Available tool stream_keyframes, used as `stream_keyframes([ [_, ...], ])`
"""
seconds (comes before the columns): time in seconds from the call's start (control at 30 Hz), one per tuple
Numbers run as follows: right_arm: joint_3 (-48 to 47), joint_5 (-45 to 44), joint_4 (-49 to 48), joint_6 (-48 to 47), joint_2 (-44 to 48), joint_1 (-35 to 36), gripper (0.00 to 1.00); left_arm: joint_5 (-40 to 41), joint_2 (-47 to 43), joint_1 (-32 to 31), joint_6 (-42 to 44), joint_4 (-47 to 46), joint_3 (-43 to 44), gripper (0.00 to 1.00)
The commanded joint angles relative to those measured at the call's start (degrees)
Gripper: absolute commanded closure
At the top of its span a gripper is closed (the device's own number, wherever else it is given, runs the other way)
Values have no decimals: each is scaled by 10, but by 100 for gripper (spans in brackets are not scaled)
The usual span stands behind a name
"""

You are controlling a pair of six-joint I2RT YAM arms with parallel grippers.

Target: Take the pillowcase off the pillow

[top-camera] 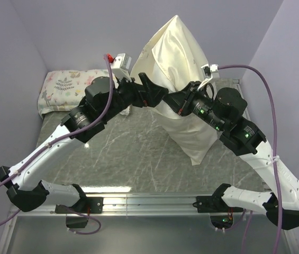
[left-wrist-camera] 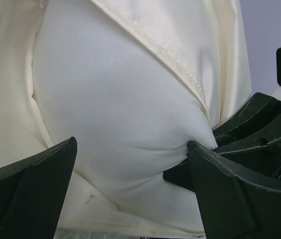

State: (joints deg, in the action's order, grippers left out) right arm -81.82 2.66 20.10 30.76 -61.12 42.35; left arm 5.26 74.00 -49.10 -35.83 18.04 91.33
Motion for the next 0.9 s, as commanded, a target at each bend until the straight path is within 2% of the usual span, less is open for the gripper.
stream_keyframes([
  [0.0,6,44,-33,4,8,0,100,-10,26,-1,-12,-27,21,1],
  [0.1,11,65,-41,2,7,5,100,1,36,3,-20,-48,14,1],
  [0.23,19,96,-37,-6,6,13,100,-28,23,21,-44,-110,-19,1],
  [0.43,28,149,-47,-23,7,28,100,-47,34,29,-52,-140,-19,1],
  [0.7,12,131,-31,-44,3,41,100,-54,55,31,-56,-106,-11,2],
  [0.8,-5,118,-17,-52,0,42,100,-54,45,31,-54,-113,-34,30],
  [0.83,-11,109,-5,-55,0,42,100,-54,41,30,-51,-117,-41,56],
  [0.87,-17,93,4,-61,-1,42,100,-54,37,31,-49,-120,-52,70],
])
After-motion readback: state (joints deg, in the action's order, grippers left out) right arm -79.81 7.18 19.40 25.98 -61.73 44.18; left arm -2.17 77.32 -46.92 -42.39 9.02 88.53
